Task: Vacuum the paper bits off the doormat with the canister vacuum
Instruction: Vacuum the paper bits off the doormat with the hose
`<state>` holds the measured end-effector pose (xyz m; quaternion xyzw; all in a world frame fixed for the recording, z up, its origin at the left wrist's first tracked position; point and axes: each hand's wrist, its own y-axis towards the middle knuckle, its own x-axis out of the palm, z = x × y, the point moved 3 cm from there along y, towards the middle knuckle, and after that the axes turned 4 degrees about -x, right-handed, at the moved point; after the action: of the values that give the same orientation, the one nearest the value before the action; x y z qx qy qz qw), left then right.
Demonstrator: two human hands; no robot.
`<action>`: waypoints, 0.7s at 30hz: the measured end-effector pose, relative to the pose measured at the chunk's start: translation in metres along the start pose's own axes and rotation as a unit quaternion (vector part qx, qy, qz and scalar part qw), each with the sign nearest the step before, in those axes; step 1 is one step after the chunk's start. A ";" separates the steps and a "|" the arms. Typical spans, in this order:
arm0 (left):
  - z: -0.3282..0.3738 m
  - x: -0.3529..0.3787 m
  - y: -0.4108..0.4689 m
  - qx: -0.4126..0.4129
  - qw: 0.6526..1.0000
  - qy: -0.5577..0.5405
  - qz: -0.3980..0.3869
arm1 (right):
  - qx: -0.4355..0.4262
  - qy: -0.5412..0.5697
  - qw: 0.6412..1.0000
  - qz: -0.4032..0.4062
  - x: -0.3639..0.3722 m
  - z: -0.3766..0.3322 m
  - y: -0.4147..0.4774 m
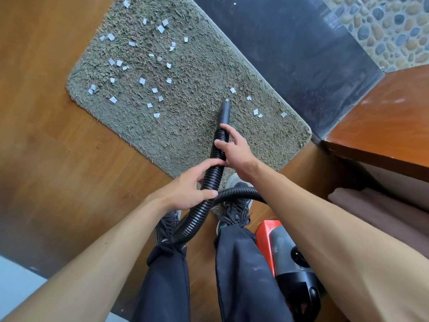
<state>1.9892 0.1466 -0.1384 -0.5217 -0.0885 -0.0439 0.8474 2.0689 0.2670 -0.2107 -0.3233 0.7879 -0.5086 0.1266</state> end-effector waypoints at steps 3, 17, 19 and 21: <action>0.007 -0.008 0.006 0.001 1.000 -0.008 0.007 | -0.011 -0.008 1.000 0.007 0.001 -0.012 0.007; 0.027 -0.014 0.025 -0.001 1.000 -0.014 0.002 | -0.020 -0.010 0.999 0.036 -0.014 -0.035 0.018; 0.030 -0.013 0.025 0.003 1.000 -0.002 0.001 | -0.021 0.003 0.998 0.051 -0.018 -0.032 0.017; 0.033 -0.010 0.025 0.004 1.000 0.004 -0.003 | -0.017 0.023 0.997 0.070 -0.025 -0.027 0.015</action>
<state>1.9803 0.1874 -0.1472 -0.5178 -0.0868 -0.0487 0.8497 2.0675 0.3063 -0.2153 -0.2579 0.8200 -0.4919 0.1385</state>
